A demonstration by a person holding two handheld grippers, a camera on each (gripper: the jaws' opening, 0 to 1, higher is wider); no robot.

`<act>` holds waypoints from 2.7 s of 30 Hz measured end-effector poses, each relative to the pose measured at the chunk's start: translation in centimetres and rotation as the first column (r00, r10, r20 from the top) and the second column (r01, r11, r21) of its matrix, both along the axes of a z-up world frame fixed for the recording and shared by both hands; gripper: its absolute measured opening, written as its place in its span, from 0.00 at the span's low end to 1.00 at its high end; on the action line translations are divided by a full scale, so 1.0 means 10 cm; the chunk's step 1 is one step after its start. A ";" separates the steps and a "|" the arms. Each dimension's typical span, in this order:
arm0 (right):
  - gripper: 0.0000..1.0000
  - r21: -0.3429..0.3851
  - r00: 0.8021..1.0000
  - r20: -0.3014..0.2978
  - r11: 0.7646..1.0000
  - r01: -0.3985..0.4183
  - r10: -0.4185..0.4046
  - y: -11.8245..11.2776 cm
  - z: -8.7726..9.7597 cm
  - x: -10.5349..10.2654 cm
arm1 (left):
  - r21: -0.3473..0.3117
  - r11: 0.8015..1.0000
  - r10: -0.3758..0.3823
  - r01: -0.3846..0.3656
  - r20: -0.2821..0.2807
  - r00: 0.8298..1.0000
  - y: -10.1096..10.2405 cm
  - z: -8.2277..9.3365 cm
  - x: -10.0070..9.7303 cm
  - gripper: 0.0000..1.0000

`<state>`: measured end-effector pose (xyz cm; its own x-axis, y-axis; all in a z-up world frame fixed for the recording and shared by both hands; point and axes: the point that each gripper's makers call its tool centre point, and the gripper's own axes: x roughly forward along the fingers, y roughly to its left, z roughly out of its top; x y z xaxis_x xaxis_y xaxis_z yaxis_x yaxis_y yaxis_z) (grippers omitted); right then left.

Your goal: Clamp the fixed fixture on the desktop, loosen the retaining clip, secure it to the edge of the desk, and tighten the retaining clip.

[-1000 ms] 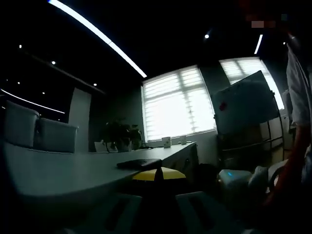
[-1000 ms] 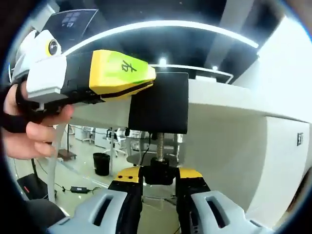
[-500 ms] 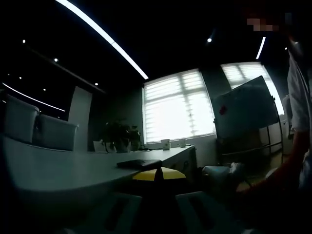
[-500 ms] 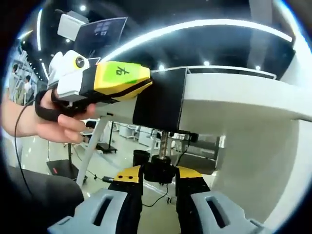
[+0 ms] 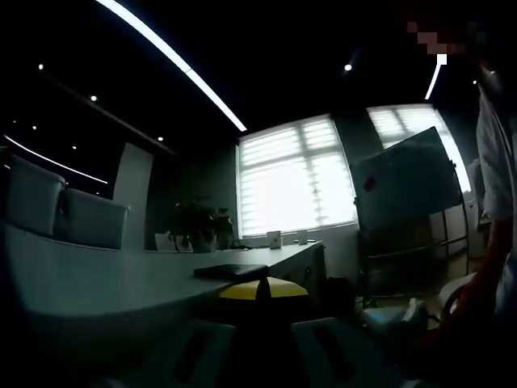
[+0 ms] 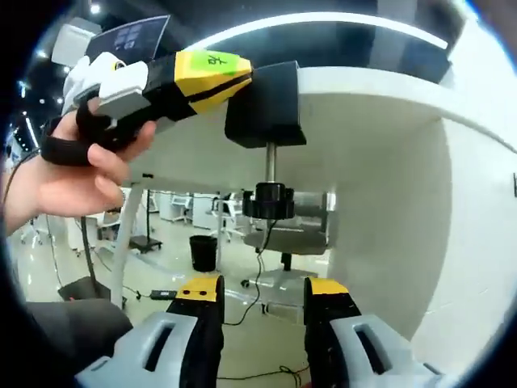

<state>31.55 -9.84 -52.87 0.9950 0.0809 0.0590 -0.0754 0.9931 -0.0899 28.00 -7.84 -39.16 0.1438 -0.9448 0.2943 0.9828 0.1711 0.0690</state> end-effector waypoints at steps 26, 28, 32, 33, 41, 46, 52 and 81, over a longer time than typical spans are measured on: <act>0.26 -0.106 0.996 0.094 0.994 0.013 -0.003 0.01 0.45 0.20 | 0.018 1.000 0.009 -0.009 0.018 1.000 0.01 -0.01 0.00 0.01; 0.25 -0.127 0.995 0.085 0.991 -0.048 0.059 0.03 0.44 0.19 | 0.018 1.000 0.008 -0.009 0.019 1.000 0.01 -0.01 0.00 0.01; 0.25 -0.140 0.981 0.057 0.975 -0.174 0.183 0.09 0.43 0.18 | 0.011 1.000 0.006 -0.006 0.014 1.000 0.01 -0.01 0.00 0.01; 0.25 -0.142 0.976 0.050 0.969 -0.201 0.210 0.10 0.42 0.18 | 0.011 1.000 0.005 -0.005 0.012 1.000 0.01 -0.01 0.00 0.01; 0.24 -0.102 0.946 0.021 0.942 -0.321 0.325 0.13 0.40 0.19 | 0.009 1.000 0.003 -0.004 0.014 1.000 0.01 -0.01 0.00 0.01; 0.21 -0.074 0.954 0.007 0.952 -0.298 0.299 0.15 0.34 0.19 | 0.006 1.000 0.001 -0.001 0.015 1.000 0.01 -0.01 0.00 0.01; 0.30 -0.007 0.977 -0.019 0.977 -0.214 0.214 0.04 0.15 0.12 | 0.009 1.000 0.004 -0.004 0.018 1.000 0.00 -0.01 0.00 0.01; 0.27 -0.073 0.975 0.076 0.975 0.212 -0.206 -0.07 0.48 0.21 | 0.003 1.000 0.000 0.000 0.007 1.000 0.01 -0.01 0.00 0.01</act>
<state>33.69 -10.52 -48.02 0.9843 -0.1215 0.1284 0.1423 0.9755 -0.1679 27.95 -7.74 -39.22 0.1422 -0.9457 0.2922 0.9823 0.1713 0.0762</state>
